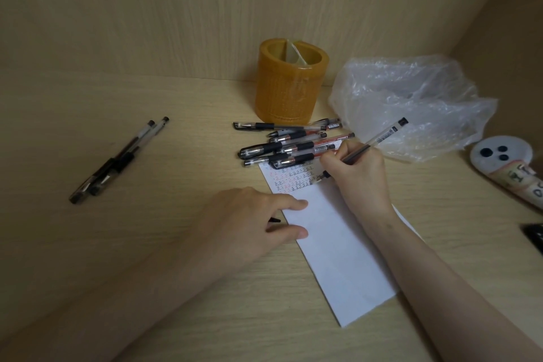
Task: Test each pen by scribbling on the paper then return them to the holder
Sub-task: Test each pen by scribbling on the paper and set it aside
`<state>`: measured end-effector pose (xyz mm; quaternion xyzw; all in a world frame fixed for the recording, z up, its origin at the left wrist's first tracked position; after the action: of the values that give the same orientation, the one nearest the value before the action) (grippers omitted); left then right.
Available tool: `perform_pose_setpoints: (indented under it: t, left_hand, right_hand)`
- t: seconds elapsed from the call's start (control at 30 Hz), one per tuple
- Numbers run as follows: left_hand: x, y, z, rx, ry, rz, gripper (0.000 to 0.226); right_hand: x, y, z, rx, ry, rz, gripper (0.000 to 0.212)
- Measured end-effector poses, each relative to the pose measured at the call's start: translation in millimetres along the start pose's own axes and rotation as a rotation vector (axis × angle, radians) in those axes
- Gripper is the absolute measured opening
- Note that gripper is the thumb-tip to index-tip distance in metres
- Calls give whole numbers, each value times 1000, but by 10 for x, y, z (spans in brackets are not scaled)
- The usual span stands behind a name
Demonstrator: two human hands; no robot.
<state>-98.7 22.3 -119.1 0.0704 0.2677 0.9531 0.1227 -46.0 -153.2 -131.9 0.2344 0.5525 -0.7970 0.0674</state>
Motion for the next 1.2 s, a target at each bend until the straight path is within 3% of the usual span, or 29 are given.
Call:
perform_pose_setpoints:
  t: [0.43,0.63,0.8,0.9,1.2]
  left_hand:
    - [2,-15,1,-9,1,-16,45]
    - [12,-22,11,41,-17,-14,46]
    - [-39,-52,66,352,76,2,35]
    - [-38,-27,93,476,35,8,36]
    - [-69,-10,36,519,-14,-42,60]
  right_hand:
    - [-5,4,20,2,21,-27,34]
    - [-90,-65,120,-410,130,-154,44]
    - [-73,-144,107,-547,-79,-171,33]
    - [-70,-185,54,-730,-132,-268,28]
    - [-4,-221,5,-597,-297,-157,22]
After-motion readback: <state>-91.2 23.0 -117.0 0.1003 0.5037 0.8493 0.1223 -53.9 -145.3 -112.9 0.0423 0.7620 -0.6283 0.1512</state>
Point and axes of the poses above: each hand's wrist, its own x-axis away from the middle knuckle, its own z-axis out of the back of the hand, y = z × x, the point moved 1 cm from there along -x, towards the middle knuckle, and after that the axes turned 11 degrees about z, right-handed, at the moved point
